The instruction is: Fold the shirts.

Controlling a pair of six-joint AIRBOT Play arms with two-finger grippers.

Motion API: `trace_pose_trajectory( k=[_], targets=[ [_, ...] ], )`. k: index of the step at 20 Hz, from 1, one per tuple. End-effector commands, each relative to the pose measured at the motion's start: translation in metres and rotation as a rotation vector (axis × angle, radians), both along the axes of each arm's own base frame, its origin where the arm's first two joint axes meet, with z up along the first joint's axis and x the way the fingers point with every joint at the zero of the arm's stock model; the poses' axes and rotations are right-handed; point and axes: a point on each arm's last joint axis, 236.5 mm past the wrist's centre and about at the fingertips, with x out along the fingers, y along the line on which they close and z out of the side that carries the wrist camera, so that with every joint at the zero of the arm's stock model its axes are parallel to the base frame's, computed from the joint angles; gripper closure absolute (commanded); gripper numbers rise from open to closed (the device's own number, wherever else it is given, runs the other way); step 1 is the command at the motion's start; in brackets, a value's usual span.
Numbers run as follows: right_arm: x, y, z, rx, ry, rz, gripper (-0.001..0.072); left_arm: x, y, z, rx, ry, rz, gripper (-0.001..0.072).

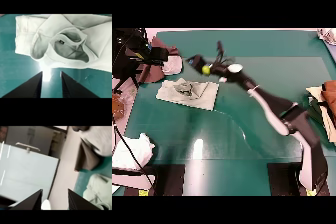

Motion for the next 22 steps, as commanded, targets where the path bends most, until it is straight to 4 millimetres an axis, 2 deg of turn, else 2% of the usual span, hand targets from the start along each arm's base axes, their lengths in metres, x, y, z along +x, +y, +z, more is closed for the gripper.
trace_pose_trajectory(
  k=[1, 2, 5, 6, 8, 9, 10, 13, 15, 18, 20, 21, 22],
  targets=[
    [-0.017, -0.075, 0.028, -0.148, -0.067, 0.139, 0.0324, 0.0, -0.001, -0.011, 0.007, 0.024, -0.016, 0.0421],
    [-0.017, -0.097, 0.017, -0.243, -0.035, 0.143, 0.0324, 0.001, -0.003, -0.02, 0.004, 0.036, -0.021, 0.0421],
    [-0.017, -0.169, -0.036, -0.575, 0.081, 0.125, 0.0324, 0.003, -0.023, -0.055, -0.03, 0.08, -0.126, 0.0421],
    [-0.023, -0.183, -0.046, -0.631, 0.098, 0.151, 0.0324, 0.007, -0.029, -0.066, -0.039, 0.078, -0.168, 0.0419],
    [-0.037, -0.194, -0.056, -0.673, 0.136, 0.211, 0.0324, 0.025, -0.039, -0.081, -0.048, 0.02, -0.223, 0.0243],
    [-0.042, -0.196, -0.059, -0.687, 0.144, 0.231, 0.0324, 0.031, -0.048, -0.087, -0.064, -0.008, -0.268, 0.0092],
    [-0.045, -0.196, -0.06, -0.69, 0.148, 0.243, 0.0324, 0.035, -0.055, -0.092, -0.078, -0.027, -0.306, -0.0013],
    [-0.046, -0.195, -0.062, -0.706, 0.144, 0.245, 0.0324, 0.042, -0.081, -0.102, -0.153, -0.083, -0.389, -0.0013],
    [-0.047, -0.2, -0.07, -0.754, 0.144, 0.249, 0.0324, 0.045, -0.085, -0.12, -0.163, -0.064, -0.403, -0.0013],
    [-0.058, -0.209, -0.079, -0.807, 0.168, 0.29, 0.0324, 0.037, -0.088, -0.16, -0.169, 0.055, -0.425, -0.0013],
    [-0.061, -0.21, -0.08, -0.809, 0.174, 0.3, 0.0324, 0.037, -0.088, -0.17, -0.166, 0.072, -0.426, -0.0013],
    [-0.061, -0.21, -0.08, -0.809, 0.174, 0.3, 0.0324, 0.038, -0.088, -0.171, -0.16, 0.067, -0.44, -0.0002],
    [-0.061, -0.209, -0.08, -0.809, 0.174, 0.301, 0.0324, 0.039, -0.088, -0.171, -0.155, 0.062, -0.447, 0.0098]
  ],
)
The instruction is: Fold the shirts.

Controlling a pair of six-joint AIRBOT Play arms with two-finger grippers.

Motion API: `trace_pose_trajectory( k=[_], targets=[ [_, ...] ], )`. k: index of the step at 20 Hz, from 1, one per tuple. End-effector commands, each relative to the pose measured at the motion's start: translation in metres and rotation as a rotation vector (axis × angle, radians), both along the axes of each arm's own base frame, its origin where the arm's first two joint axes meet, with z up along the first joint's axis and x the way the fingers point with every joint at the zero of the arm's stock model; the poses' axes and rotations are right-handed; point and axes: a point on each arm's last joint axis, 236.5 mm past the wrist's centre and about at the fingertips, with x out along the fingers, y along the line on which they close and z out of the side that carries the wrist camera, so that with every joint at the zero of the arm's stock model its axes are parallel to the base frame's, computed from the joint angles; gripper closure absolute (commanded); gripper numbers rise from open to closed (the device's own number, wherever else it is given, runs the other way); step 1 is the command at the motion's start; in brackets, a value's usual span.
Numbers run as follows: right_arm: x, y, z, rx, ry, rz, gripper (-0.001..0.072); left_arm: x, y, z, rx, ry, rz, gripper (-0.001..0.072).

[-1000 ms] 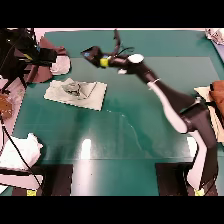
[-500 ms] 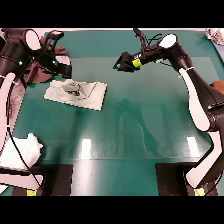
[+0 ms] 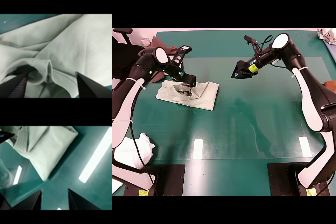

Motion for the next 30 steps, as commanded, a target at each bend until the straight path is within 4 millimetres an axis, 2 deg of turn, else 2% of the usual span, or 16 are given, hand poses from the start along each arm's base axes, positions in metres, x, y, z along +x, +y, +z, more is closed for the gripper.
trace_pose_trajectory(
  k=[1, 5, 6, 7, 8, 9, 10, 13, 18, 20, 22, 25, 26, 28, 29, 30],
  targets=[
    [-0.005, -0.002, -0.004, -0.023, 0.012, 0.016, 0.0324, 0.001, -0.001, -0.012, 0.01, 0.002, -0.036, 0.0178],
    [-0.01, 0.002, -0.004, -0.025, 0.017, 0.03, 0.0324, 0.006, 0.01, -0.018, 0.061, -0.019, -0.033, 0.0177],
    [-0.011, 0.003, -0.004, -0.027, 0.021, 0.035, 0.0324, 0.007, 0.012, -0.018, 0.072, -0.022, -0.029, 0.0204],
    [-0.012, 0.004, -0.004, -0.027, 0.023, 0.038, 0.0324, 0.007, 0.013, -0.018, 0.074, -0.022, -0.029, 0.0409],
    [-0.012, 0.004, -0.004, -0.026, 0.026, 0.035, 0.0324, 0.009, 0.014, -0.018, 0.082, -0.029, -0.031, 0.0547],
    [-0.013, 0.004, -0.004, -0.026, 0.03, 0.031, 0.0325, 0.011, 0.015, -0.017, 0.083, -0.039, -0.029, 0.0655],
    [-0.014, 0.003, -0.004, -0.028, 0.034, 0.035, 0.0325, 0.013, 0.015, -0.016, 0.082, -0.046, -0.02, 0.0678],
    [-0.017, 0.002, -0.005, -0.032, 0.045, 0.045, 0.0325, 0.02, 0.028, -0.009, 0.122, -0.071, 0.033, 0.068],
    [-0.02, 0.006, -0.005, -0.034, 0.047, 0.055, 0.0327, 0.064, 0.092, 0.059, 0.295, -0.29, 0.253, 0.068],
    [-0.024, 0.01, -0.006, -0.035, 0.049, 0.067, 0.0326, 0.065, 0.105, 0.051, 0.307, -0.27, 0.292, 0.068],
    [-0.027, 0.014, -0.008, -0.035, 0.056, 0.074, 0.0326, 0.06, 0.131, 0.037, 0.359, -0.218, 0.367, 0.0679],
    [-0.044, 0.017, -0.031, -0.052, 0.135, 0.084, 0.0325, 0.061, 0.157, 0.032, 0.332, -0.208, 0.471, 0.0677],
    [-0.05, 0.02, -0.041, -0.053, 0.163, 0.084, 0.0311, 0.06, 0.161, 0.032, 0.329, -0.203, 0.48, 0.0617],
    [-0.058, 0.031, -0.062, -0.037, 0.204, 0.067, 0.0099, 0.06, 0.165, 0.031, 0.311, -0.194, 0.511, 0.0093],
    [-0.061, 0.041, -0.07, -0.008, 0.209, 0.06, 0.0092, 0.058, 0.165, 0.032, 0.302, -0.19, 0.522, 0.0029],
    [-0.062, 0.052, -0.075, 0.036, 0.205, 0.054, 0.0092, 0.055, 0.166, 0.031, 0.311, -0.178, 0.523, 0.0035]
  ],
)
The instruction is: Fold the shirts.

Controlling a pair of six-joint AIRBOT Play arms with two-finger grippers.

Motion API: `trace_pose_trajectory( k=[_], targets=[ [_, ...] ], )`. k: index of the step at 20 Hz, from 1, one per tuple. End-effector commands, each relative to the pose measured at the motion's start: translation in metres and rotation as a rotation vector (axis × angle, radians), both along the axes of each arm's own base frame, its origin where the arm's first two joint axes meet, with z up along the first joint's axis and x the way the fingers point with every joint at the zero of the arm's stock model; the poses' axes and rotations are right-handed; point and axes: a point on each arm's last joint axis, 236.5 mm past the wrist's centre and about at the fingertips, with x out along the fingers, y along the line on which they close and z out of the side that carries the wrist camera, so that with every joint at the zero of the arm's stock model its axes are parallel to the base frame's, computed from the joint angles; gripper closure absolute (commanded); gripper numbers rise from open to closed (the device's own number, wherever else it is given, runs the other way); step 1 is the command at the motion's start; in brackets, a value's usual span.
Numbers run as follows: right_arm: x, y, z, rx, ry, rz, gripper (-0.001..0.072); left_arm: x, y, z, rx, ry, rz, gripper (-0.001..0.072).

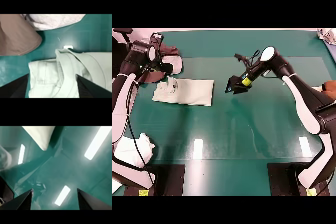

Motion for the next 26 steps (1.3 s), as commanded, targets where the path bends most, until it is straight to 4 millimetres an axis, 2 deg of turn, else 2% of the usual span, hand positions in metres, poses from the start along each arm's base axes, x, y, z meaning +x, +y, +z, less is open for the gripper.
trace_pose_trajectory(
  k=[1, 3, 6, 8, 11, 13, 15, 16, 17, 18, 19, 21, 23, 24, 26],
  targets=[
    [-0.006, 0.037, -0.019, 0.131, 0.003, -0.041, 0.0092, -0.01, 0.011, -0.001, -0.007, 0.031, 0.057, 0.0035],
    [0.003, 0.061, -0.023, 0.233, -0.047, -0.104, 0.0091, -0.031, 0.018, -0.003, 0.011, 0.107, 0.091, 0.0036],
    [0.026, 0.079, -0.036, 0.306, -0.114, -0.256, 0.0091, -0.071, 0.027, 0.003, 0.013, 0.223, 0.181, 0.0036],
    [0.039, 0.091, -0.041, 0.36, -0.14, -0.326, 0.0091, -0.076, 0.021, 0.024, -0.025, 0.182, 0.179, 0.0036],
    [0.053, 0.13, -0.058, 0.425, -0.113, -0.37, 0.009, -0.077, 0.015, 0.065, -0.066, 0.069, 0.16, 0.0036],
    [0.061, 0.159, -0.068, 0.437, -0.142, -0.346, 0.0091, -0.085, 0.017, 0.08, -0.066, 0.048, 0.158, 0.0036],
    [0.068, 0.186, -0.067, 0.47, -0.153, -0.339, 0.0119, -0.097, 0.019, 0.085, -0.052, 0.076, 0.148, 0.0036],
    [0.071, 0.195, -0.061, 0.491, -0.172, -0.321, 0.0269, -0.102, 0.019, 0.087, -0.053, 0.086, 0.154, 0.0036],
    [0.071, 0.202, -0.049, 0.514, -0.2, -0.284, 0.0558, -0.105, 0.019, 0.089, -0.053, 0.088, 0.156, 0.0036],
    [0.071, 0.202, -0.036, 0.512, -0.243, -0.231, 0.0687, -0.106, 0.019, 0.092, -0.055, 0.081, 0.155, 0.0036],
    [0.07, 0.195, -0.023, 0.485, -0.251, -0.182, 0.0688, -0.106, 0.019, 0.094, -0.057, 0.073, 0.155, 0.0036],
    [0.069, 0.153, -0.006, 0.315, -0.25, -0.13, 0.0689, -0.109, 0.018, 0.099, -0.066, 0.067, 0.156, 0.0036],
    [0.076, 0.083, 0.02, 0.117, -0.288, -0.138, 0.069, -0.113, 0.011, 0.099, -0.096, 0.073, 0.147, 0.0036],
    [0.08, 0.047, 0.04, 0.057, -0.297, -0.167, 0.0691, -0.114, 0.001, 0.099, -0.135, 0.076, 0.132, 0.0036],
    [0.089, -0.037, 0.087, -0.035, -0.288, -0.287, 0.0692, -0.116, -0.022, 0.099, -0.227, 0.088, 0.095, 0.0036]
  ],
)
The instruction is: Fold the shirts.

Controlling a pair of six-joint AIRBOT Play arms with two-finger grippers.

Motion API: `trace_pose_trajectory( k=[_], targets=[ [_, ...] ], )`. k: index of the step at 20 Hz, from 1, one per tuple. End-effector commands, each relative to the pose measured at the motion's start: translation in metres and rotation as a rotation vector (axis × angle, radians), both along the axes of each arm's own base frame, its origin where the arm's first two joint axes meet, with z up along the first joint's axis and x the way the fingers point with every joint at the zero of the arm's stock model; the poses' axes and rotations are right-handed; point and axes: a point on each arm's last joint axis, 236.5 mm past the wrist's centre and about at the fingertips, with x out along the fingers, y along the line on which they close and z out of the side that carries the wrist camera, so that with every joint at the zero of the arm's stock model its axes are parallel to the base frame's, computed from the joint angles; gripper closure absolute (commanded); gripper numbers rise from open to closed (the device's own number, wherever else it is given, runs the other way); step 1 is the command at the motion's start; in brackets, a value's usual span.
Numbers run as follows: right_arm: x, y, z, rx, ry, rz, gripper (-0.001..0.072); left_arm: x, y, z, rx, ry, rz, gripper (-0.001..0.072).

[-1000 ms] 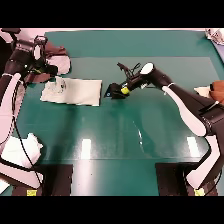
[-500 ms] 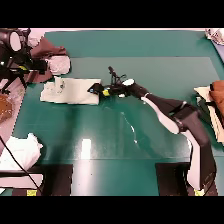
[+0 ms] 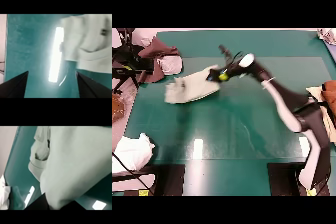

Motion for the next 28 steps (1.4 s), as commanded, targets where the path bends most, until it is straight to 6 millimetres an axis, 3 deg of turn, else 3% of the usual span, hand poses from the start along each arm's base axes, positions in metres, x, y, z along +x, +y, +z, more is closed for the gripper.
trace_pose_trajectory(
  k=[1, 4, 7, 9, 11, 14, 20, 23, 28],
  targets=[
    [0.008, -0.15, 0.05, -0.246, 0.054, -0.218, 0.0691, -0.006, -0.038, 0.001, -0.152, 0.009, -0.058, 0.0036],
    [0.021, -0.293, 0.106, -0.288, 0.036, -0.537, 0.0691, -0.012, -0.068, 0.005, -0.265, 0.016, -0.124, 0.0037],
    [0.009, -0.415, 0.156, -0.233, -0.003, -0.819, 0.0692, -0.019, -0.081, 0.004, -0.309, 0.044, -0.16, 0.0037],
    [-0.01, -0.476, 0.182, -0.194, -0.033, -0.956, 0.0691, -0.02, -0.082, 0.004, -0.314, 0.048, -0.165, 0.0036],
    [-0.029, -0.519, 0.205, -0.142, -0.066, -1.058, 0.0692, -0.021, -0.083, 0.004, -0.318, 0.054, -0.166, 0.0037],
    [-0.054, -0.555, 0.234, -0.047, -0.109, -1.146, 0.0692, -0.024, -0.083, 0.003, -0.317, 0.067, -0.168, 0.0036],
    [-0.105, -0.59, 0.255, -0.082, -0.141, -1.225, 0.0692, -0.027, -0.083, 0.001, -0.315, 0.082, -0.169, 0.0037],
    [-0.132, -0.597, 0.252, -0.151, -0.123, -1.219, 0.0692, -0.028, -0.083, 0.001, -0.314, 0.083, -0.172, 0.0037],
    [-0.165, -0.631, 0.227, -0.252, -0.047, -1.245, 0.0692, -0.027, -0.083, 0.001, -0.308, 0.082, -0.186, 0.0037]
  ],
)
